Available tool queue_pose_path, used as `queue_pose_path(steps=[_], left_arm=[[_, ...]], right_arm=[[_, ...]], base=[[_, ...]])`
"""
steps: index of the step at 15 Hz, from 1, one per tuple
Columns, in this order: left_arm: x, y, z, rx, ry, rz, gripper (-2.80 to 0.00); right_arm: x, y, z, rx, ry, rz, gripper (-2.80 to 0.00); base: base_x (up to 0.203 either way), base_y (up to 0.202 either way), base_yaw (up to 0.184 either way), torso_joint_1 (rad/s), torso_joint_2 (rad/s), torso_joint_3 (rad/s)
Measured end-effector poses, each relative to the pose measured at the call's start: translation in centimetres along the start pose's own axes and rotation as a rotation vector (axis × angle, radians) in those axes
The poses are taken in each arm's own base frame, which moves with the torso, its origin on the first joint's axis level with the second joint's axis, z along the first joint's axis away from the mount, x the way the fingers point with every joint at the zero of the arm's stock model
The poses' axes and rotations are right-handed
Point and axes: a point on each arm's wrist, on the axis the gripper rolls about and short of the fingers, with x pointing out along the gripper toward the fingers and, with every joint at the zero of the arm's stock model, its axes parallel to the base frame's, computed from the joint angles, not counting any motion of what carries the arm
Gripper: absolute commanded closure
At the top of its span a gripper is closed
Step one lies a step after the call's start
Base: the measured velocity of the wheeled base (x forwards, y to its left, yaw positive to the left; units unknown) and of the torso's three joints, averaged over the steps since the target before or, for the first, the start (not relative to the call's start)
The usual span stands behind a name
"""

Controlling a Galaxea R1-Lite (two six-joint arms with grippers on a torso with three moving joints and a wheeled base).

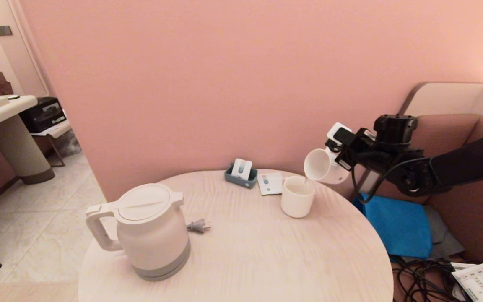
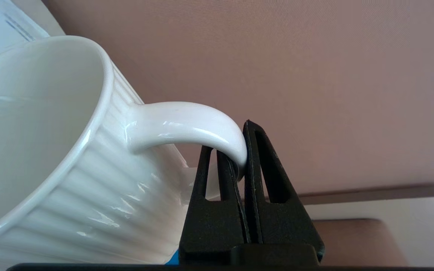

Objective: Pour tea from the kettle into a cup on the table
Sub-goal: Pour water into another cup

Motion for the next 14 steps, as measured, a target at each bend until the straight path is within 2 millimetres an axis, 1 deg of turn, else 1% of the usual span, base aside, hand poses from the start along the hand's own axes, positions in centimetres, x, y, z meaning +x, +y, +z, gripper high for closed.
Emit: queue_pose_path(steps=[9, 14], left_arm=[[0.0, 0.0, 0.0, 0.000, 0.000, 0.000, 0.00], [0.0, 0.0, 0.0, 0.000, 0.000, 0.000, 0.00]], right_arm=[[0.3, -0.3, 1.1, -0.100, -0.033, -0.020, 0.00], [0.6, -0.4, 1.4, -0.161, -0.037, -0.033, 0.00]], base=[[0.000, 0.000, 0.000, 0.000, 0.00, 0.000], [0.000, 0.000, 0.000, 0.000, 0.00, 0.000]])
